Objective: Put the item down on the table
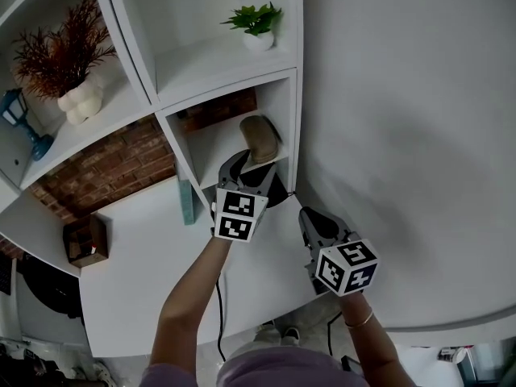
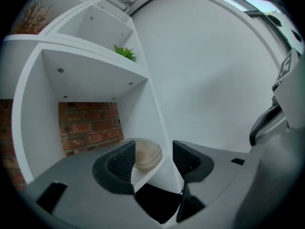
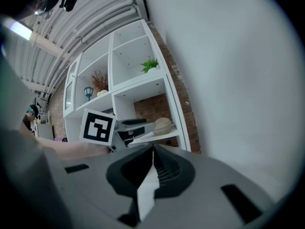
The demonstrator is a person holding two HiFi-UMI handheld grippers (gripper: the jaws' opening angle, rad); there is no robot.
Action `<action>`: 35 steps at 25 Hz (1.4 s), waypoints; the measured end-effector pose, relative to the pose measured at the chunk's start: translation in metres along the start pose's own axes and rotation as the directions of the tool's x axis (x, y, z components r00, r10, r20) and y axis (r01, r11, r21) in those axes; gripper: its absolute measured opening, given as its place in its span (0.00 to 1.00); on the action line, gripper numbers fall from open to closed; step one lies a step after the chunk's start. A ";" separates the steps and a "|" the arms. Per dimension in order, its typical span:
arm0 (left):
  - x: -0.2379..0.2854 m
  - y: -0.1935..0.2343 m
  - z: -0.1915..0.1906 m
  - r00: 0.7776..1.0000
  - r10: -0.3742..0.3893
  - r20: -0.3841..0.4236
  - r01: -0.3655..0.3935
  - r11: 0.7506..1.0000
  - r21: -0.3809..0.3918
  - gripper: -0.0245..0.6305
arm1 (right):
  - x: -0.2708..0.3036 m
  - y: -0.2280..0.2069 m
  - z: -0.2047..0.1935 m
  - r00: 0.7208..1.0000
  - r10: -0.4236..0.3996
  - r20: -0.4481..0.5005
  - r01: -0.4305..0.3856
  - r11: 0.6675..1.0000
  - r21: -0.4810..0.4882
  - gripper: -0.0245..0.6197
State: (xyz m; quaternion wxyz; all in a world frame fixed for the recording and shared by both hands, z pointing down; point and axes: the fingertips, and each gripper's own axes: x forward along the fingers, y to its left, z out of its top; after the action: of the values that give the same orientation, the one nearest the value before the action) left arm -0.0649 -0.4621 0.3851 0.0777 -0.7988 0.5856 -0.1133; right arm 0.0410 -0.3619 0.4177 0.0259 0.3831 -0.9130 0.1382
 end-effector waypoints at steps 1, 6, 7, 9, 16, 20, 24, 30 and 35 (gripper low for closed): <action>-0.006 -0.002 -0.001 1.000 0.006 0.001 -0.006 1.000 -0.023 0.40 | -0.002 0.001 0.000 1.000 0.001 0.001 -0.001 1.000 -0.002 0.04; -0.038 -0.013 -0.018 1.000 0.019 -0.017 -0.021 0.992 -0.128 0.38 | -0.009 0.006 -0.004 1.000 0.008 -0.004 -0.008 1.000 -0.012 0.04; -0.045 -0.014 -0.023 0.999 0.026 -0.025 -0.029 0.989 -0.144 0.37 | -0.010 0.008 -0.006 1.000 0.009 -0.010 -0.009 1.000 -0.020 0.04; -0.058 -0.017 -0.033 0.998 0.037 -0.044 -0.044 0.983 -0.178 0.34 | -0.011 0.011 -0.010 1.000 0.010 -0.023 -0.011 0.999 -0.041 0.04; -0.096 -0.038 -0.062 0.992 0.046 -0.113 -0.070 0.975 -0.210 0.28 | -0.017 0.016 -0.017 0.999 0.014 -0.033 -0.015 0.999 -0.052 0.04; -0.118 -0.052 -0.072 0.990 0.043 -0.136 -0.074 0.970 -0.234 0.24 | -0.023 0.019 -0.026 0.999 0.017 -0.043 -0.019 0.999 -0.036 0.03; -0.133 -0.060 -0.070 0.990 0.051 -0.131 -0.085 0.960 -0.268 0.20 | -0.029 0.022 -0.027 0.999 0.022 -0.048 -0.024 0.999 -0.040 0.03; -0.158 -0.063 -0.073 0.988 0.084 -0.128 -0.122 0.940 -0.319 0.11 | -0.040 0.022 -0.030 0.999 0.007 -0.036 -0.008 0.999 -0.041 0.03; -0.177 -0.062 -0.076 0.985 0.105 -0.134 -0.147 0.923 -0.357 0.07 | -0.045 0.030 -0.039 0.999 0.007 -0.039 -0.009 0.999 -0.043 0.03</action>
State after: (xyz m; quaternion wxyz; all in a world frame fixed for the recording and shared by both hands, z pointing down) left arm -0.0797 -0.2743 0.4581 -0.0982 -0.7523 0.6500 -0.0422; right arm 0.0493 -0.3000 0.4408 0.0516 0.3760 -0.9166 0.1258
